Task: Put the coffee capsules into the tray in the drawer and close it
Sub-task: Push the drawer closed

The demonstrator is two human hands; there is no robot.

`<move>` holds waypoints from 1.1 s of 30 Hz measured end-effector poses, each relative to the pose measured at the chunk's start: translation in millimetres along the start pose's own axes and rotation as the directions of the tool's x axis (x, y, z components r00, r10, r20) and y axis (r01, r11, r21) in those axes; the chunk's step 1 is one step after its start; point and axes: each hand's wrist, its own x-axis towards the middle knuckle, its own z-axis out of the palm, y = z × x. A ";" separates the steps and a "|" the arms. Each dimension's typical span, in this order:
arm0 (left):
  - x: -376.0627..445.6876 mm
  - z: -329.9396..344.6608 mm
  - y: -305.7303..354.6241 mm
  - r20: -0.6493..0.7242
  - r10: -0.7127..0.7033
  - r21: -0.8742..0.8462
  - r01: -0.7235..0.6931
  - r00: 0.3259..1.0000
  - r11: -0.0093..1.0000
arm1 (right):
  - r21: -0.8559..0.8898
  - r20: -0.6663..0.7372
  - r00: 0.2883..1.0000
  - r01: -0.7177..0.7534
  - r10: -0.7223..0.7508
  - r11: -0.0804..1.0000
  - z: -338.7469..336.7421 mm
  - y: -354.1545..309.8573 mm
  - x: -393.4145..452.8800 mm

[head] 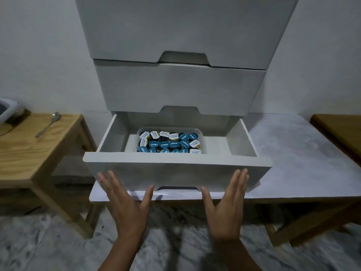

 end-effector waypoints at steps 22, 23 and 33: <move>61.1 80.9 -22.6 -0.159 0.147 -0.166 -0.173 0.976 0.971 | 0.165 -0.292 0.956 0.065 -0.014 0.984 93.4 25.5 66.8; 67.0 83.1 -19.3 -0.160 0.154 -0.158 -0.179 0.975 0.971 | 0.164 -0.294 0.956 0.069 -0.018 0.984 95.3 23.7 73.4; 125.6 112.2 0.0 -0.105 0.151 -0.099 -0.161 0.983 0.982 | 0.145 -0.245 0.970 0.037 -0.001 0.989 119.8 10.8 135.3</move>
